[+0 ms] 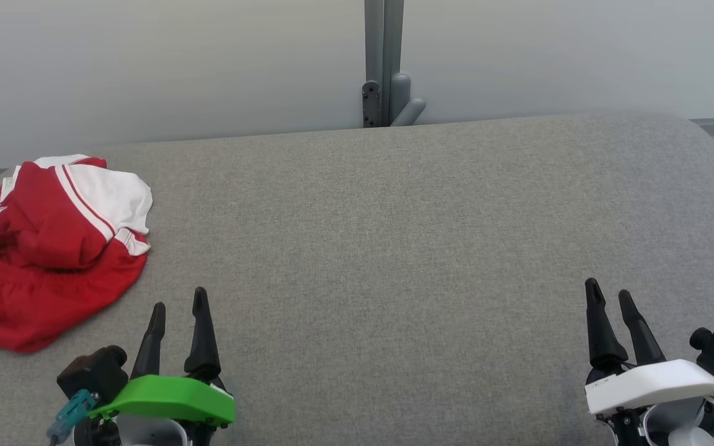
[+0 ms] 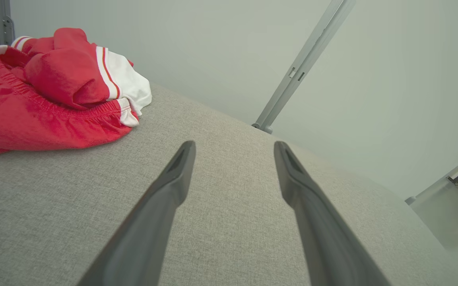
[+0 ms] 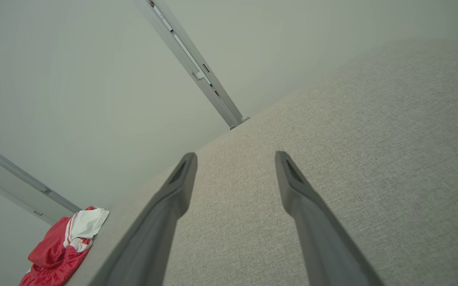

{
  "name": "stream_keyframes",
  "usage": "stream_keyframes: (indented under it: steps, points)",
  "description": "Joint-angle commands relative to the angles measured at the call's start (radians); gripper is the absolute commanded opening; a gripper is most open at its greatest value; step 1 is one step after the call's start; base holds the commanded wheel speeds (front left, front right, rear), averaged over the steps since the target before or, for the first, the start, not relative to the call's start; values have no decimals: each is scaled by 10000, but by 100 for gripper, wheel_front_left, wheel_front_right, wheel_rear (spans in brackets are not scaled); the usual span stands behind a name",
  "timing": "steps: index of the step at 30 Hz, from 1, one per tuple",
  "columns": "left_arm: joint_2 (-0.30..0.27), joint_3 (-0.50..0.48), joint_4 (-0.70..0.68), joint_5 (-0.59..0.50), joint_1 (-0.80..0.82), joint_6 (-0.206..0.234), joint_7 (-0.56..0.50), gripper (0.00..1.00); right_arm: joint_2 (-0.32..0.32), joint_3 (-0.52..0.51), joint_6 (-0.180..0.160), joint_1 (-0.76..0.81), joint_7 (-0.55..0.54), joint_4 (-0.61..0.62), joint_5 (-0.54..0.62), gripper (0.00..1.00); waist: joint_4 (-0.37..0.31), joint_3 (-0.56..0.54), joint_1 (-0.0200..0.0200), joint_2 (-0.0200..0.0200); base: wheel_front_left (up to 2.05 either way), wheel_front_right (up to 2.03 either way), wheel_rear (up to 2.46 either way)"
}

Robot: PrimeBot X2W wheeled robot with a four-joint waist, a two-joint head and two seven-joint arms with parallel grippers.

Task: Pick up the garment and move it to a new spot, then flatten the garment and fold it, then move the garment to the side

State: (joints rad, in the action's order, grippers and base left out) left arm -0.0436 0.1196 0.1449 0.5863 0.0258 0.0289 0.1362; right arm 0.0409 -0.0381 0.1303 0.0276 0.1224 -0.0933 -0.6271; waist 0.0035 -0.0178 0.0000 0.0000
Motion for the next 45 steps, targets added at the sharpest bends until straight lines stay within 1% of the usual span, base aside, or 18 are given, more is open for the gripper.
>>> stream_keyframes:
  steps: [1,18,34,45]
  points:
    - [-67,19,-135,-333,-83,60,105,100,70,44,4,28,97,91,276,100,0,-15,0,0,0,0,0]
    - [-76,153,-131,-2023,-331,76,515,100,87,227,5,220,557,319,1955,100,22,-75,0,0,0,0,0]
    - [-84,134,120,-3027,-466,23,818,100,100,441,5,365,912,432,3279,100,64,-118,0,0,0,0,0]
    - [-88,17,95,-3816,-552,148,1035,100,109,505,5,449,1145,524,4160,100,76,-131,0,0,0,0,0]
